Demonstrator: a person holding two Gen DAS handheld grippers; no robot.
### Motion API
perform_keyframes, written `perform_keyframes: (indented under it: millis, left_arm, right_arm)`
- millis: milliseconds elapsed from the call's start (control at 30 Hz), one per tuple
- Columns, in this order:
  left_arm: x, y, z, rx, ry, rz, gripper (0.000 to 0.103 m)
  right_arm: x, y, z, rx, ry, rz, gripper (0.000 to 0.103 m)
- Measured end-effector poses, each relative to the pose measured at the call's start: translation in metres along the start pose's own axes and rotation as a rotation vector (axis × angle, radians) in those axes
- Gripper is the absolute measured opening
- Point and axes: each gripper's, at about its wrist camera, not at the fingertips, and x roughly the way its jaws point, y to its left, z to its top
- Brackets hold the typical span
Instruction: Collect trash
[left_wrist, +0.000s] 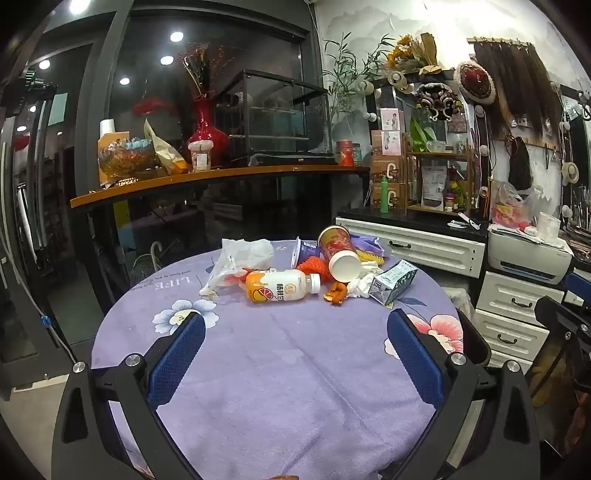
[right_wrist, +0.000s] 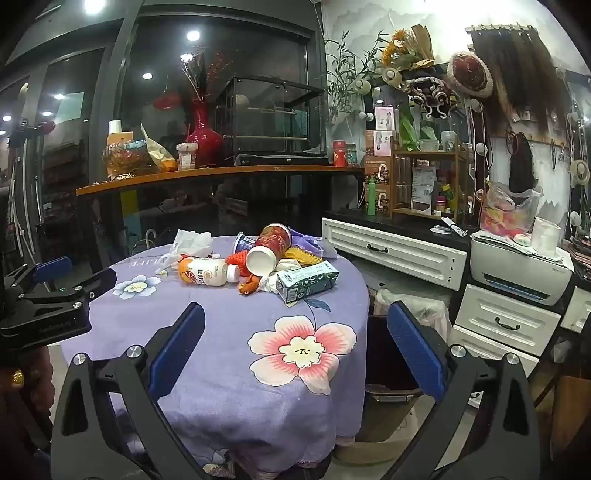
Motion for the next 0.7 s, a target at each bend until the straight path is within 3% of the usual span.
perform_keyframes:
  millis: [700]
  left_arm:
    - [-0.0007, 0.0005, -0.0006, 0.003, 0.008, -0.007, 0.098]
  right_arm:
    - [0.0015, 0.0005, -0.0020, -0.002, 0.006, 0.001, 0.098]
